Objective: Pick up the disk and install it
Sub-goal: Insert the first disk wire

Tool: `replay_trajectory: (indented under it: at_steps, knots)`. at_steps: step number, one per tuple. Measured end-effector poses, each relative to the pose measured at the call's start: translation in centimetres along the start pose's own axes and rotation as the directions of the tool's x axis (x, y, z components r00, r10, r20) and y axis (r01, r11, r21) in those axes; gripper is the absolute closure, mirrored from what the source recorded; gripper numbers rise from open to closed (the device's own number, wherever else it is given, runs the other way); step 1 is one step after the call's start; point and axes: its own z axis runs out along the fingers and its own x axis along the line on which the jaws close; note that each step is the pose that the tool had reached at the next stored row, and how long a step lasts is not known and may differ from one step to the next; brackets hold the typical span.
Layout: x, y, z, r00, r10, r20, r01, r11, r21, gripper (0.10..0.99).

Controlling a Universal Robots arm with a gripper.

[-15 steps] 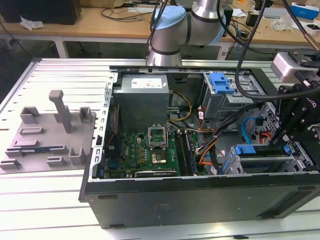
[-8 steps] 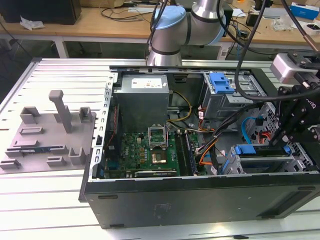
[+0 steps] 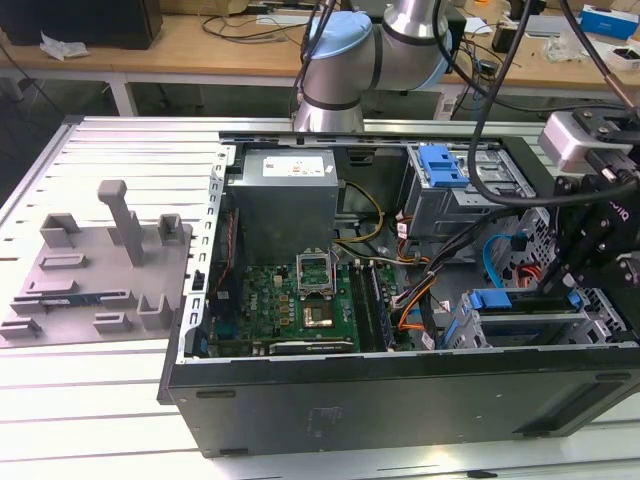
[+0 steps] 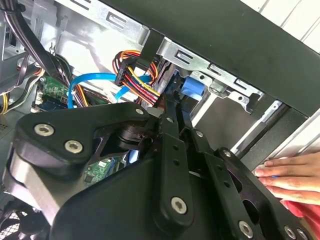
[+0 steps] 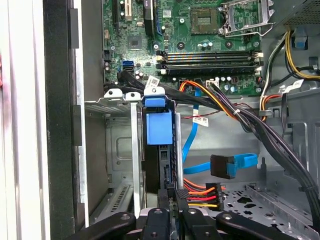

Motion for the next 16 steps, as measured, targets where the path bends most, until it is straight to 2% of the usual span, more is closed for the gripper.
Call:
replay_trajectory:
  at_steps: [8, 9, 10, 12, 13, 14, 16]
  knots:
    - [0.03, -0.02, 0.53, 1.0, 0.0, -0.0003, 0.0, 1.0, -0.004, 0.918]
    - [0.03, -0.02, 0.61, 1.0, 0.0, 0.0011, 0.0, 1.0, -0.004, 0.91]
    - [0.03, -0.02, 0.57, 1.0, 0.0, 0.0003, 0.0, 1.0, -0.004, 0.851]
    - [0.02, -0.01, 0.3, 1.0, 0.0, -0.0027, 0.0, 1.0, -0.004, 0.851]
    - [-0.01, 0.01, 0.05, 1.0, 0.0, -0.0043, 0.0, 1.0, -0.003, 0.784]
    - [-0.07, 0.01, -0.17, 1.0, 0.0, -0.0063, 0.0, 1.0, -0.003, 0.784]
    - [-0.38, 0.05, -1.02, 0.9999, 0.0, -0.0107, 0.0, 1.0, -0.003, 0.784]
